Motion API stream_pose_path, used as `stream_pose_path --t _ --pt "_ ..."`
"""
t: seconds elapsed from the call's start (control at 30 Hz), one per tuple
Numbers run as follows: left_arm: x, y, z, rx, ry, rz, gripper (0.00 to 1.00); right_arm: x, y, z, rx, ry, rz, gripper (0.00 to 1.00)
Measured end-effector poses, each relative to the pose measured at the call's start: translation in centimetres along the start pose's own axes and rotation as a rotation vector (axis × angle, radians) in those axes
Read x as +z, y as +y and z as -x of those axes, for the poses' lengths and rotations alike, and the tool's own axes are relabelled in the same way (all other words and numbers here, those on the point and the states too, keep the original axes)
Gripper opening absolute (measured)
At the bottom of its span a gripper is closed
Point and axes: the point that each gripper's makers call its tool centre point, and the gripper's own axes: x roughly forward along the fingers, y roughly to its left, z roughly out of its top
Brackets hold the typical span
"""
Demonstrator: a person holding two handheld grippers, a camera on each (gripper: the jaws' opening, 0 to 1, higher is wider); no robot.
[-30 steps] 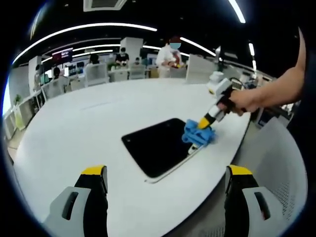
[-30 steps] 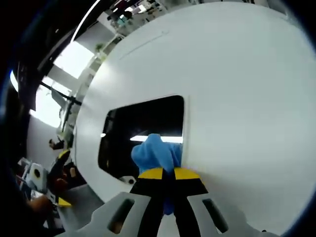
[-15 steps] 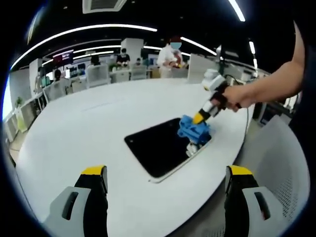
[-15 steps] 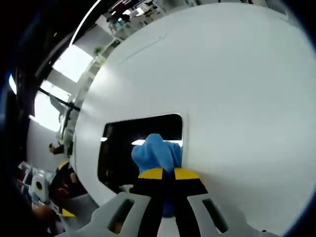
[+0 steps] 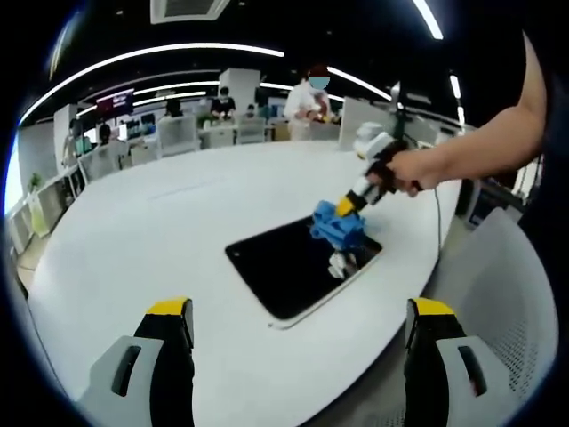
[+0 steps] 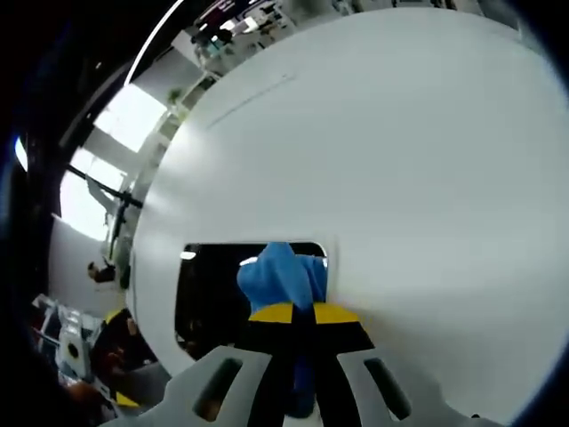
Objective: Wipe the mirror surface with the cleaning cloth until all visible marks leave the cleaned area.
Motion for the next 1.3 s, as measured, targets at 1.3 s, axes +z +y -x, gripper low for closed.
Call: stream_pose_path --t 1.3 --pt "-0.3 0.2 0.0 0.016 0.02 0.01 1.0 3.2 -0.2 -1.1 0.073 -0.055 0.039 0.0"
